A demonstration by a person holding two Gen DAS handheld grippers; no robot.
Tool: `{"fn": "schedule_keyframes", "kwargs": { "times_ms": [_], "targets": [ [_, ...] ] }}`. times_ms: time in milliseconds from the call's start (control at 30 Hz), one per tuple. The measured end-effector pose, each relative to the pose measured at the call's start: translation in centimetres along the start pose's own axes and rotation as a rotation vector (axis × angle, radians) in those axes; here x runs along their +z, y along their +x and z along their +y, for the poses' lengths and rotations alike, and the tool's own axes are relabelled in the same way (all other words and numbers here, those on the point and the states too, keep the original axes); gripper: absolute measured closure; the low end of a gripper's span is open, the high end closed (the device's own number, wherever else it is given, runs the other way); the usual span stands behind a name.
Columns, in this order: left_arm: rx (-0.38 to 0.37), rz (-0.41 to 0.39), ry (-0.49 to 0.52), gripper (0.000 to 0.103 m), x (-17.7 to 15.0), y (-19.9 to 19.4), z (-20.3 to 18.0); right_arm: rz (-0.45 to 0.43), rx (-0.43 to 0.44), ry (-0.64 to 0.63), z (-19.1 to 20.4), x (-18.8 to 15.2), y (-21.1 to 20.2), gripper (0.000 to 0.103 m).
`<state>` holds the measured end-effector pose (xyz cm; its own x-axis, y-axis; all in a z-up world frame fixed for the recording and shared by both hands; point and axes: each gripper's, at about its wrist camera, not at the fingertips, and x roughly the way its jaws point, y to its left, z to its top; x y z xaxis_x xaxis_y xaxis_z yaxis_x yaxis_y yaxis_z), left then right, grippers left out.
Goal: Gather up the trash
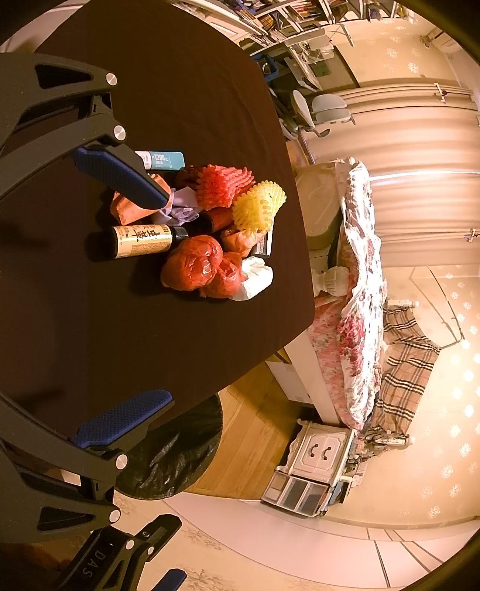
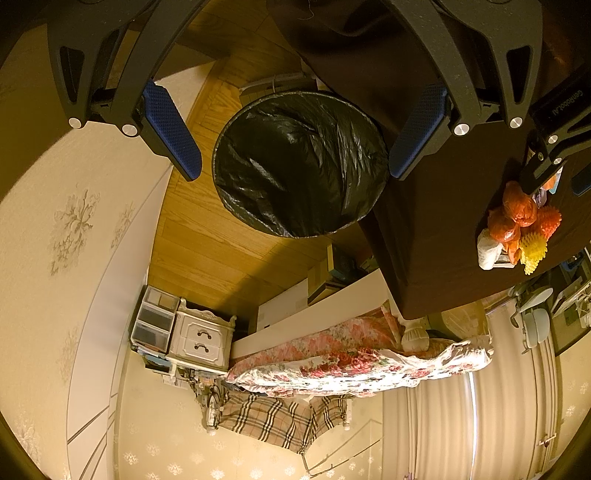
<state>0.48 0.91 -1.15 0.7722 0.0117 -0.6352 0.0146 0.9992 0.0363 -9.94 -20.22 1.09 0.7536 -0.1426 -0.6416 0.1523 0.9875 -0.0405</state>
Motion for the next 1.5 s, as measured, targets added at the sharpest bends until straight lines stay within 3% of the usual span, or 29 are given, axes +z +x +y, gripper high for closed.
{"fn": "schedule_keyframes", "kwargs": {
  "times_ms": [867, 1167, 1267, 1367, 1500],
  "targets": [
    [0.000, 0.004, 0.000, 0.006, 0.1, 0.0, -0.1, 0.006, 0.001, 0.000, -0.1, 0.0, 0.4, 0.004],
    [0.008, 0.020, -0.006, 0.009, -2.0, 1.1, 1.7, 0.015, 0.030, -0.012, 0.5, -1.8, 0.3, 0.004],
    [0.016, 0.031, -0.015, 0.011, -2.8, 1.3, 2.9, 0.018, 0.048, -0.031, 1.4, -1.0, 0.4, 0.008],
    [0.035, 0.038, -0.031, 0.013, -3.5, 0.8, 4.2, 0.029, 0.078, -0.055, 2.5, -1.1, 0.3, 0.021],
    [0.061, 0.047, -0.046, 0.019, -3.7, -0.3, 5.8, 0.054, 0.136, -0.081, 4.2, -1.2, 0.1, 0.027]
  ]
}}
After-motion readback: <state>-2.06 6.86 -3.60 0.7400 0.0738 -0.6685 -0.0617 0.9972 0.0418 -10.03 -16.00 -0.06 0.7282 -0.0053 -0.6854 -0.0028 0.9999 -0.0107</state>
